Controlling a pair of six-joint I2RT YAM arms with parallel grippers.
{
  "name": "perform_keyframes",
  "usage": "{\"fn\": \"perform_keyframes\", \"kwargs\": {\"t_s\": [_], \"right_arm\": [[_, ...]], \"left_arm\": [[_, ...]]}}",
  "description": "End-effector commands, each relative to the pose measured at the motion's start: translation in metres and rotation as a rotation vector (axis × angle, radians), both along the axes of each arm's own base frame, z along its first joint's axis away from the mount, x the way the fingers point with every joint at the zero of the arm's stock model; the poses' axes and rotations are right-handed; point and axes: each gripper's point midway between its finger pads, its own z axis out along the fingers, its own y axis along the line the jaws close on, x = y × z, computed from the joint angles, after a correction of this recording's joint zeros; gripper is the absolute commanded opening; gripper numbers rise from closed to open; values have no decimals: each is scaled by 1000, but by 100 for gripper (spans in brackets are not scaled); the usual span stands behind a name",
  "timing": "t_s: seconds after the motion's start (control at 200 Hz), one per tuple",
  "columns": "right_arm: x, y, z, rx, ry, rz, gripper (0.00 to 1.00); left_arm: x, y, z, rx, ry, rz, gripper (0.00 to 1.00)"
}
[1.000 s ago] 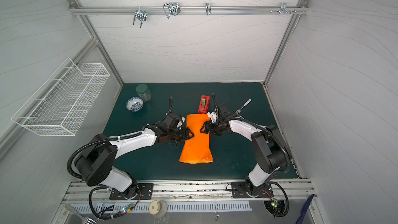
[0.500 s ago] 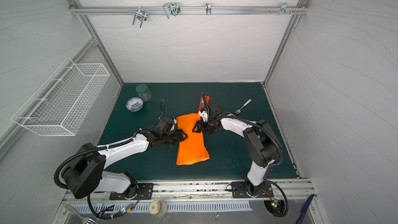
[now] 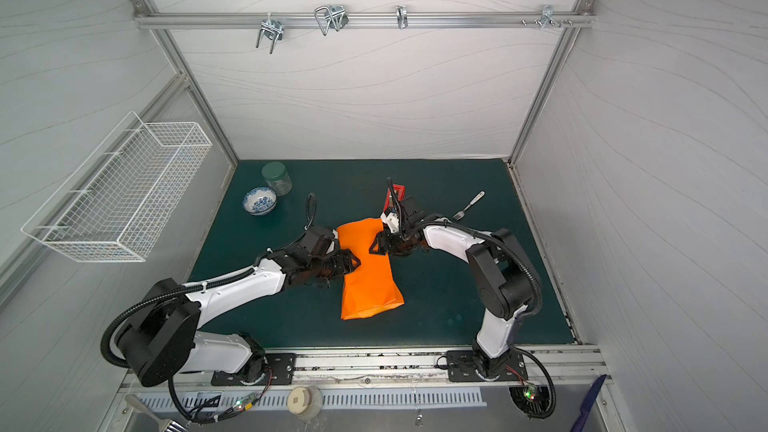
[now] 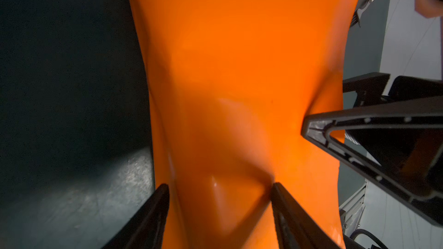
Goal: Wrap the gift box in paper
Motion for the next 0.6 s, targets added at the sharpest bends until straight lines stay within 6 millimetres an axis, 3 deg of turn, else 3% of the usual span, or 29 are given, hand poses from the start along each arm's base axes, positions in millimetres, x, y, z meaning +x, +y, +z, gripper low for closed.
{"fn": "perform_keyframes", "kwargs": {"t_s": [0.0,0.25,0.455,0.595], "right_arm": [[-16,-2,-19,-19,58,33,61],[-18,-6,-22,-25,62,28,59],[-20,-8,-24,-29,65,27,59],[-19,-10,-26,-31,66,23,58]], "left_arm": [[-8,21,-12,104,52,14,72],[7,21,5,70,26,26,85],[18,16,12,44,22,14,89],[19,12,6,48,44,-9,89]]}}
